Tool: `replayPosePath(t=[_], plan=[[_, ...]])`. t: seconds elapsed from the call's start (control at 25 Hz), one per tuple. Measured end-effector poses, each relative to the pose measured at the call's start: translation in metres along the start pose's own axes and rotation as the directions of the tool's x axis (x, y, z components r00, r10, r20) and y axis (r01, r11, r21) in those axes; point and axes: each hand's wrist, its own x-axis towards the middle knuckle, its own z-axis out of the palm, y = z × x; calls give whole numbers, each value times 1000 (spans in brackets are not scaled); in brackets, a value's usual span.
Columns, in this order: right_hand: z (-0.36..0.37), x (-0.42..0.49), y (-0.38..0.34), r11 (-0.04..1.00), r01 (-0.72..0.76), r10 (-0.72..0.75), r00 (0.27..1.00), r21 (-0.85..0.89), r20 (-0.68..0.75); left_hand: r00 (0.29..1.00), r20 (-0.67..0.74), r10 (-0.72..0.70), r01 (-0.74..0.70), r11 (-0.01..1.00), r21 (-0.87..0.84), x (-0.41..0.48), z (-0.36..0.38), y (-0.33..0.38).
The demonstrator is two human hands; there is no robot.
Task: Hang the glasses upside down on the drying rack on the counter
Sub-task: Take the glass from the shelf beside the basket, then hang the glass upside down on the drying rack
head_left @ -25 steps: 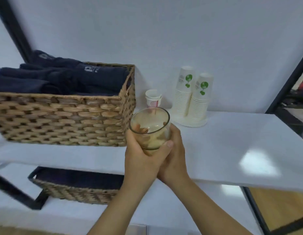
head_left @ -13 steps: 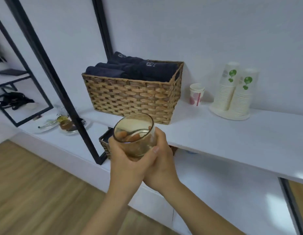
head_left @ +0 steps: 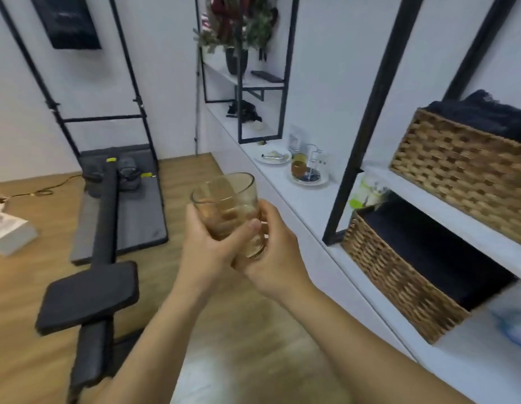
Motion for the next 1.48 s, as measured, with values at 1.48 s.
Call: replayPosePath(t=[1.48], plan=[[85, 390, 118, 988, 26, -50, 985, 150, 164, 980, -197, 16, 4, 995, 100, 377, -20, -86]])
